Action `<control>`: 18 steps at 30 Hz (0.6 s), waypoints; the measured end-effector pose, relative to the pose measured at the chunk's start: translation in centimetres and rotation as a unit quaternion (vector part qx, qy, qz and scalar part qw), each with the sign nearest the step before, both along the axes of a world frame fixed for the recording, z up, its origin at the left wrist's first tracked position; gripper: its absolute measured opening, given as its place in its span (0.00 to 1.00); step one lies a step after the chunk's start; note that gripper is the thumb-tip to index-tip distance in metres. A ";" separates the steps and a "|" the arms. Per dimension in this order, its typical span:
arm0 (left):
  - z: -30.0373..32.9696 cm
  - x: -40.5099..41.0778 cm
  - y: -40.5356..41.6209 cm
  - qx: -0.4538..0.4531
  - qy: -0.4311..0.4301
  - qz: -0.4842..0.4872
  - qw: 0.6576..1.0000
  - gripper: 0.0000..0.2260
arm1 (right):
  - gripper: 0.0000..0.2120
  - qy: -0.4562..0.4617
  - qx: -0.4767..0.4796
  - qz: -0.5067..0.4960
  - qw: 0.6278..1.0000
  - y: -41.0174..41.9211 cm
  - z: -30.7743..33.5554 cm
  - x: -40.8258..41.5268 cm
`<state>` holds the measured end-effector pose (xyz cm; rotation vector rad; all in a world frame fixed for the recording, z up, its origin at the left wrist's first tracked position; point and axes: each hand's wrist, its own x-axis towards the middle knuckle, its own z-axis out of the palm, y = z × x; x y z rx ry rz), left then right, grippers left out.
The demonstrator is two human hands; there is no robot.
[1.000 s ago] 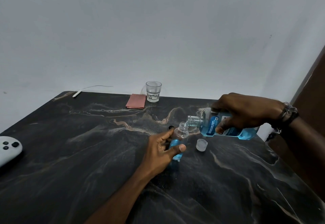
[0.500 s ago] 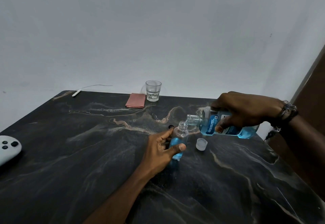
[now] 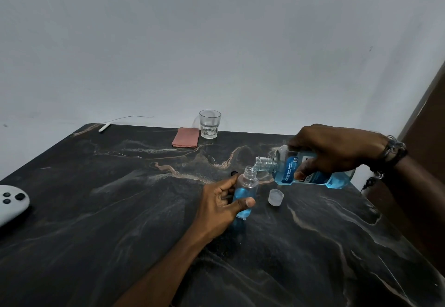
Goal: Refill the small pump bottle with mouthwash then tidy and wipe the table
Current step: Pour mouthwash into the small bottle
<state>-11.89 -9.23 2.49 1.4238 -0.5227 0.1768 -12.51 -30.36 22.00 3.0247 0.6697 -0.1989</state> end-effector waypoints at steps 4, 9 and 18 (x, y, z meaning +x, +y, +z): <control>0.1 0.0 0.0 -0.009 -0.002 -0.003 1.000 0.23 | 0.11 -0.006 -0.002 0.000 1.000 0.1 0.0 -0.1; 0.0 0.0 0.0 -0.012 -0.004 -0.005 1.000 0.22 | 0.12 -0.005 -0.002 0.001 1.000 0.3 0.1 -0.1; 0.0 0.1 -0.2 -0.021 0.003 -0.004 1.000 0.20 | 0.15 -0.010 -0.001 0.004 1.000 0.2 0.1 0.0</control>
